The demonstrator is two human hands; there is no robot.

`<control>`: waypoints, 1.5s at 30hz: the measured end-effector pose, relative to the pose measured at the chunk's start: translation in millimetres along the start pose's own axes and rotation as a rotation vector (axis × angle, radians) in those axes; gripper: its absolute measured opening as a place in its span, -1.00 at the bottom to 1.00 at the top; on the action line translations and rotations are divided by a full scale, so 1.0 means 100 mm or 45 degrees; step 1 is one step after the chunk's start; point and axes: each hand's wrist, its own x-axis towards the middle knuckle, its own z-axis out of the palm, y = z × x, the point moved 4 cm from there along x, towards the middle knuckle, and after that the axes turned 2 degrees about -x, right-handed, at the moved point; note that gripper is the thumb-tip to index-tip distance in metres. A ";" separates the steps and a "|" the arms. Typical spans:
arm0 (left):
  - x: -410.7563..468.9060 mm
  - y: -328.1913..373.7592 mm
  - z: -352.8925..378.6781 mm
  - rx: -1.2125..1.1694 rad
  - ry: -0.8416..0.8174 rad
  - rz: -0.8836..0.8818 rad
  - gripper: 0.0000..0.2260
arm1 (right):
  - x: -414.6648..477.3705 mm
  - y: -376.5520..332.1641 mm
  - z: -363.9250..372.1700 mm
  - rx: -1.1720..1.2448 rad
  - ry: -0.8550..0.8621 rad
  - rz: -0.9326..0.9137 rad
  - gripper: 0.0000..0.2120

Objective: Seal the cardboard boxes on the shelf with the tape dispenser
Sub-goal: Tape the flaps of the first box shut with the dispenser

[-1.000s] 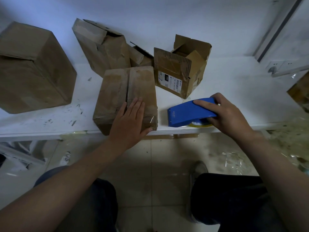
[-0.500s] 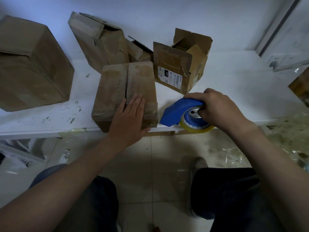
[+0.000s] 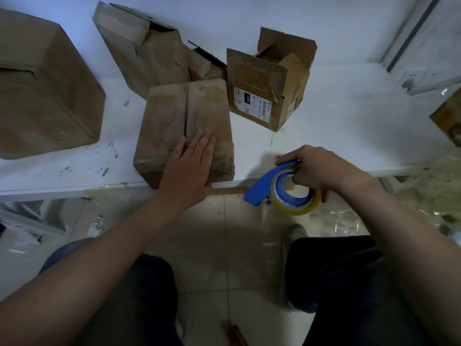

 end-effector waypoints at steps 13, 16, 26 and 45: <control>0.02 0.06 -0.05 -0.054 -0.006 -0.100 -0.02 | 0.03 0.87 -0.27 1.490 0.384 0.397 -0.54; 0.04 0.10 -0.08 -0.105 0.004 -0.163 -0.06 | 0.14 1.13 -0.25 1.820 0.459 0.514 -0.61; 0.12 0.21 -0.10 -0.154 0.035 -0.240 -0.12 | 0.25 1.48 -0.07 1.939 0.554 0.801 -0.72; 0.08 0.13 -0.14 -0.267 0.062 -0.140 -0.18 | 0.14 0.68 -0.13 0.197 0.440 0.523 -0.41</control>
